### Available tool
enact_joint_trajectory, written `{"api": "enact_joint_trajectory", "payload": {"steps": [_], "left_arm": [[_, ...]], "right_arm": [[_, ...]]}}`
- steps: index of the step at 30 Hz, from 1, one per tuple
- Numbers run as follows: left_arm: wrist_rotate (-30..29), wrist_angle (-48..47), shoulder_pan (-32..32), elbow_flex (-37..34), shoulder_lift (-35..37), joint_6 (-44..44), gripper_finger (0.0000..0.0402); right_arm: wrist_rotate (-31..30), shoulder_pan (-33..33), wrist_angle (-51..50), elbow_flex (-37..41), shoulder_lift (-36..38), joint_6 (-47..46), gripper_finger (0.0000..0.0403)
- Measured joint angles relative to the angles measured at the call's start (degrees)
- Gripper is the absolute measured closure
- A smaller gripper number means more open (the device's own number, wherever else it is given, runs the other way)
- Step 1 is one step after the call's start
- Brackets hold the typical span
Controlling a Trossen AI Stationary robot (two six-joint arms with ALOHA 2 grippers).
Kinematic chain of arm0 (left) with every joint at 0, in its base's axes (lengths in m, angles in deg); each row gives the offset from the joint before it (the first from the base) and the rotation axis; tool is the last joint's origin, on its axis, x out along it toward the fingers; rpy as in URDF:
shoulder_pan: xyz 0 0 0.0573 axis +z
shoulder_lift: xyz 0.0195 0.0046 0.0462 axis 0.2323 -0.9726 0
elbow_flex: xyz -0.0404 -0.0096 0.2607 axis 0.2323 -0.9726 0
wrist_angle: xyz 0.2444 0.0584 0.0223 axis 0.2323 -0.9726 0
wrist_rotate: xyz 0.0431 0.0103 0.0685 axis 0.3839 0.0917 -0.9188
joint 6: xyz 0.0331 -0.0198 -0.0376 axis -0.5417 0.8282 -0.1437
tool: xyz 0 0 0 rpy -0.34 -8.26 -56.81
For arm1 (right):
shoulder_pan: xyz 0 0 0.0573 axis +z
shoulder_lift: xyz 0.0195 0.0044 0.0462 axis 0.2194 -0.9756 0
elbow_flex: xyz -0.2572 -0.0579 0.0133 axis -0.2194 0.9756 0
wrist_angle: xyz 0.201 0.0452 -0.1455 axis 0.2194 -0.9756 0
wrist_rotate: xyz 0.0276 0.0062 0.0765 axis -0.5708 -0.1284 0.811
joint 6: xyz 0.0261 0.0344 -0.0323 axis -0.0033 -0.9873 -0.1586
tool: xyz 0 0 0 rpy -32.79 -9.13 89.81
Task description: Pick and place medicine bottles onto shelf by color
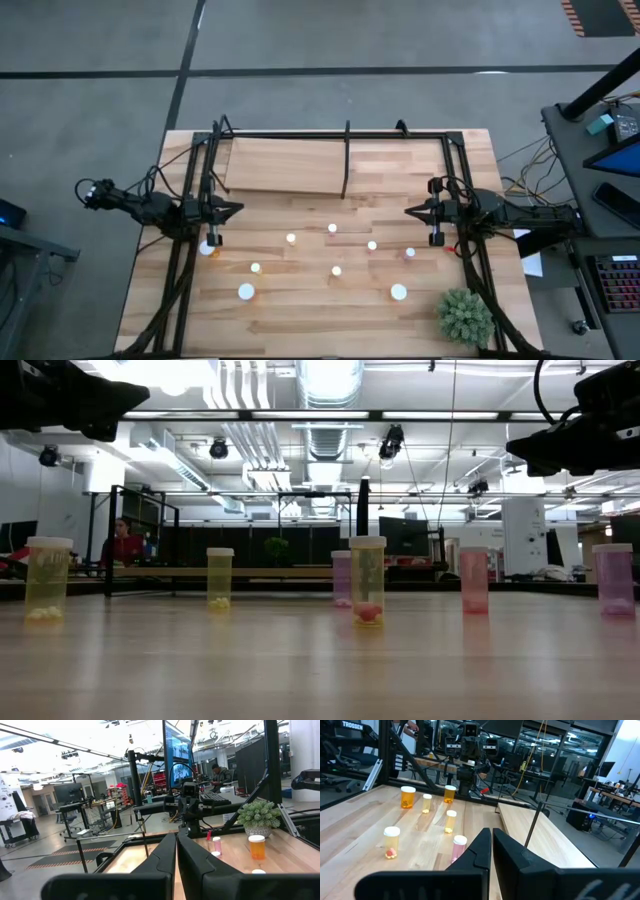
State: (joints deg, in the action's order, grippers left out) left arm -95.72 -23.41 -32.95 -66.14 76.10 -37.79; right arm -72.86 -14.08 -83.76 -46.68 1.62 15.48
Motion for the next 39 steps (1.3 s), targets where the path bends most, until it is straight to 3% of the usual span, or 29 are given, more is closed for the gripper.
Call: {"api": "enact_joint_trajectory", "payload": {"steps": [11,16,19,25,31,39], "left_arm": [[0.0,0.0,0.0,0.0,0.0,-1.6,0.0402],[0.0,0.0,0.0,0.0,0.0,-1.3,0.0402],[0.3,1.1,0.0,0.0,0.0,-0.2,0.0402],[3.2,15.5,0.0,0.0,-0.3,15.3,0.0402],[3.2,28.9,0.0,0.0,-0.2,15.4,0.0402],[0.9,30.9,0.0,0.0,-0.3,15.3,0.0402]], "right_arm": [[0.1,0.0,0.7,0.0,0.0,-0.1,0.0394],[0.0,0.1,2.0,0.0,0.0,-20.5,0.0394],[-0.6,0.0,4.2,0.0,0.0,-24.7,0.0394],[-1.4,0.0,12.9,0.0,0.0,-32.0,0.0394],[-1.5,0.0,19.0,0.0,0.0,-32.4,0.0394],[-1.6,-0.1,20.3,-0.1,-0.2,-24.3,0.0394]]}}
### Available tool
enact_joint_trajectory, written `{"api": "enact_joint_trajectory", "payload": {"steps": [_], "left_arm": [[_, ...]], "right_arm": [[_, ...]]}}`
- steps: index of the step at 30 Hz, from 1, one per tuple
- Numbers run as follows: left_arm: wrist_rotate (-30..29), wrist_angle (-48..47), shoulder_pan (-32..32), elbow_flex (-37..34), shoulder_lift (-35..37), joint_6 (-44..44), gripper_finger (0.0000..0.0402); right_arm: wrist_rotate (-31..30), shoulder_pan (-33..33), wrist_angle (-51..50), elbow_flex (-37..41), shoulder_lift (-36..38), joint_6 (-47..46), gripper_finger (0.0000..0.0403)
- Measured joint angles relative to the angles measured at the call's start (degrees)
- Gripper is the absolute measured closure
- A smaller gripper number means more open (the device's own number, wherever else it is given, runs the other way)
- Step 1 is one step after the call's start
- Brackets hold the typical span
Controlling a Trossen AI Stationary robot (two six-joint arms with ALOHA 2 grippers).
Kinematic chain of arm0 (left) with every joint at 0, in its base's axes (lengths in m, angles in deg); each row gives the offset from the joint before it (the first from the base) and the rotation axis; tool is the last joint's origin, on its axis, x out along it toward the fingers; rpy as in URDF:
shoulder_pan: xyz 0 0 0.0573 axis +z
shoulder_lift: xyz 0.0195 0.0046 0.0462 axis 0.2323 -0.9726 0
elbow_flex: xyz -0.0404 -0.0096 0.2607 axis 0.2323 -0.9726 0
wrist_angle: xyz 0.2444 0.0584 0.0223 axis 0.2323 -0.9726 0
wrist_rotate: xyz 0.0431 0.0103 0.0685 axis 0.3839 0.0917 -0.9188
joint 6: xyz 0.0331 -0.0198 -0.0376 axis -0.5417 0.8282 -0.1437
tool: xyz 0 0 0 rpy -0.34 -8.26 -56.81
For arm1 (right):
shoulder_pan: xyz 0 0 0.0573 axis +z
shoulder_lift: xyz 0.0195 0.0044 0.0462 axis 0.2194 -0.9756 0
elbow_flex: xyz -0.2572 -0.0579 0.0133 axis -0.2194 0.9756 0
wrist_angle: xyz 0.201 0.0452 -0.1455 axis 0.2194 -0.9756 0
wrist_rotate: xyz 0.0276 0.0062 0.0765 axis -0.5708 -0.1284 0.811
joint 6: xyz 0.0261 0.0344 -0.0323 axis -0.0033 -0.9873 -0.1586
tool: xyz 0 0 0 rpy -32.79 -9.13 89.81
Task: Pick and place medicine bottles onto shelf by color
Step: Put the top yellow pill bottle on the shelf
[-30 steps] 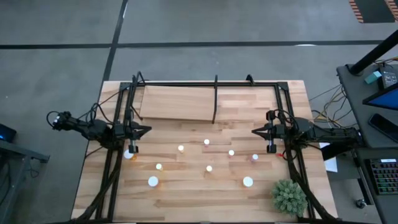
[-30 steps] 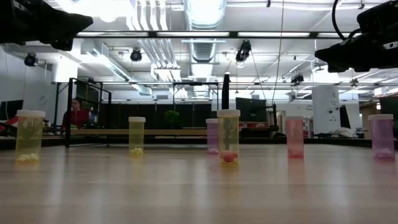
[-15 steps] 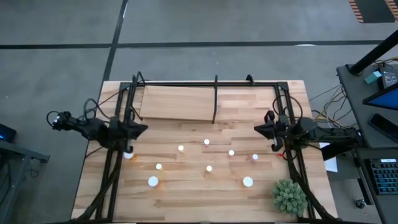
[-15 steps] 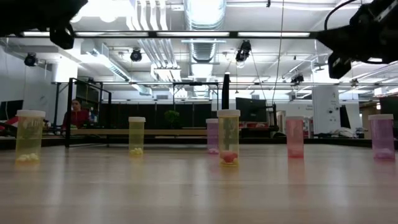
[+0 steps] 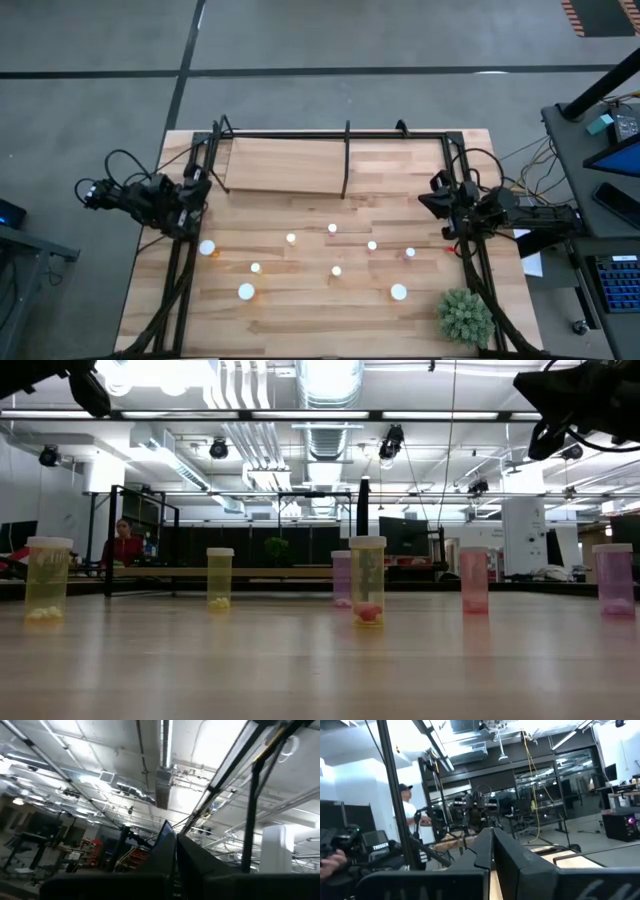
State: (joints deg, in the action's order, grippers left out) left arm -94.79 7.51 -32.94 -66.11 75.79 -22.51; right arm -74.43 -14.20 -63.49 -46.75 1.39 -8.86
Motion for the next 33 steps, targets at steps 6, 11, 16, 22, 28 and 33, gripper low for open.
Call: {"api": "enact_joint_trajectory", "payload": {"steps": [6,11,16,22,28,33], "left_arm": [[-1.8,1.0,0.0,0.0,-0.7,-3.5,0.0402],[-10.9,1.8,0.0,0.0,-0.7,-6.0,0.0402],[-12.3,2.3,0.0,0.4,-3.0,-6.1,0.0402],[-10.3,3.6,0.0,6.5,-11.8,-6.1,0.0402],[-10.2,3.2,0.0,18.1,-25.7,-6.1,0.0402],[-10.2,0.3,-0.1,28.9,-35.9,-4.3,0.0402]], "right_arm": [[-3.8,0.0,0.1,0.0,-0.1,4.7,0.0394],[-17.6,0.0,0.2,0.0,-0.1,3.8,0.0394],[-19.4,0.0,0.0,0.0,-0.1,3.4,0.0394],[-18.9,0.0,0.6,0.0,-0.1,7.4,0.0394],[-18.8,0.0,5.5,0.0,-0.1,13.8,0.0394],[-18.8,0.0,10.7,-0.1,-0.1,23.2,0.0394]]}}
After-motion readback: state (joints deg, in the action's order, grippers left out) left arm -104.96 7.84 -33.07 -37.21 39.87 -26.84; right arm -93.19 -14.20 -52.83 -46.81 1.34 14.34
